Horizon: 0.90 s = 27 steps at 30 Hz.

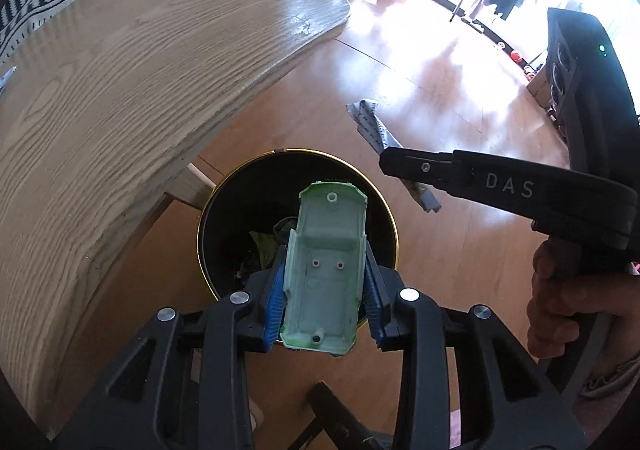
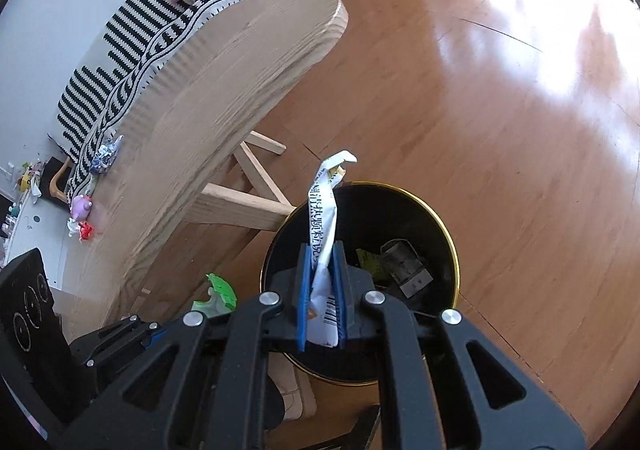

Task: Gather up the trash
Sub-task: 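Carry both items over the black bin and open both grippers, then return both grippers to the remaining trash on the table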

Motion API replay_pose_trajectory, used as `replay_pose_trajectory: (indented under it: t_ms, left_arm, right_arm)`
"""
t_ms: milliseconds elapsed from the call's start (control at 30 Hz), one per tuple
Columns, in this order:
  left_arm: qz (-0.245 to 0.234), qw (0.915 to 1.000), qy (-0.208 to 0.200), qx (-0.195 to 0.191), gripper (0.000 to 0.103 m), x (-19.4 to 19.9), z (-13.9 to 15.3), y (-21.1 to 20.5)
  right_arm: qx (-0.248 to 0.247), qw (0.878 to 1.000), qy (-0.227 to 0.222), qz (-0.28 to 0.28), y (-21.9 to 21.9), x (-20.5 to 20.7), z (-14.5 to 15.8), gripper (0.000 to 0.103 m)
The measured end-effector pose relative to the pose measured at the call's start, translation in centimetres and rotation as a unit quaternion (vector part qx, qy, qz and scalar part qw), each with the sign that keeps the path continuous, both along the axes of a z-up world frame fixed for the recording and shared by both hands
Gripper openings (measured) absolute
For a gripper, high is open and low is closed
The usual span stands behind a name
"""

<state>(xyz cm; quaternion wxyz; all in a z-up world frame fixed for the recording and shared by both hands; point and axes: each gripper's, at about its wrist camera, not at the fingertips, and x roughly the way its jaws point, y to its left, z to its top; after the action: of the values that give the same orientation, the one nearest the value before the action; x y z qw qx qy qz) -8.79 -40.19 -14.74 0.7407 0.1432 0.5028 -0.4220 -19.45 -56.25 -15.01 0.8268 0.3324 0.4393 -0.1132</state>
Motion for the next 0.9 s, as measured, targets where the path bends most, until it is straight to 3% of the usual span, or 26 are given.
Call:
replay_pose_trajectory:
  t_ms: [133,167,200,233,300,400,500,600,667,733,800,867,900]
  left_arm:
    - [-0.003,1.0,0.007,-0.002,0.037,0.3,0.0,0.5]
    - [0.0,1.0,-0.003,0.003,0.058,0.3,0.0,0.4]
    - [0.001,1.0,-0.009,0.002,0.074,-0.1,-0.1,0.3]
    - [0.005,0.9996,-0.026,-0.012,0.097,-0.6,0.1,0.3]
    - [0.001,0.9981,-0.051,-0.036,0.097,-1.2,1.2,0.4]
    - [-0.003,0.9967,-0.075,-0.033,0.097,-1.5,2.5,0.3]
    - [0.028,0.9919,-0.121,-0.027,0.097,-0.8,5.4,1.7]
    - [0.081,0.9847,-0.147,-0.047,0.097,1.1,9.8,5.1]
    - [0.13,0.9749,-0.171,-0.057,0.097,2.8,12.8,8.9]
    - [0.184,0.9618,-0.197,-0.051,0.097,4.9,14.9,13.3]
    - [0.229,0.9493,-0.214,-0.029,0.097,6.9,15.8,17.6]
    - [0.29,0.9287,-0.23,0.018,0.097,9.7,15.5,23.1]
    - [0.308,0.9236,-0.227,0.03,0.097,10.4,15.2,24.7]
  right_arm:
    - [0.024,1.0,0.002,-0.015,-1.0,-0.2,-0.1,0.011]
    - [0.033,0.999,0.005,-0.019,-1.2,-0.2,-0.1,0.012]
    - [0.049,0.998,0.01,-0.024,-1.7,-0.3,-0.3,0.018]
    - [0.059,0.997,0.017,-0.035,-2.2,-0.4,-0.2,0.053]
    - [0.054,0.997,-0.002,-0.06,-3.1,-1.3,0.7,0.097]
    - [0.032,0.995,-0.015,-0.089,-4.4,-2.1,2.3,0.096]
    - [0.012,0.991,-0.034,-0.131,-5.1,-2.9,3.9,0.096]
    - [-0.063,0.989,-0.05,-0.128,-4.4,-2.0,6.4,0.096]
    - [-0.121,0.984,-0.07,-0.108,-2.8,-0.4,8.3,0.096]
    - [-0.142,0.982,-0.087,-0.085,-1.1,1.6,9.5,0.096]
    - [-0.14,0.984,-0.104,-0.04,1.5,5.0,10.9,0.096]
    - [-0.148,0.983,-0.11,0.008,4.6,8.2,11.9,0.096]
    - [-0.159,0.98,-0.113,0.034,6.3,9.8,12.4,0.096]
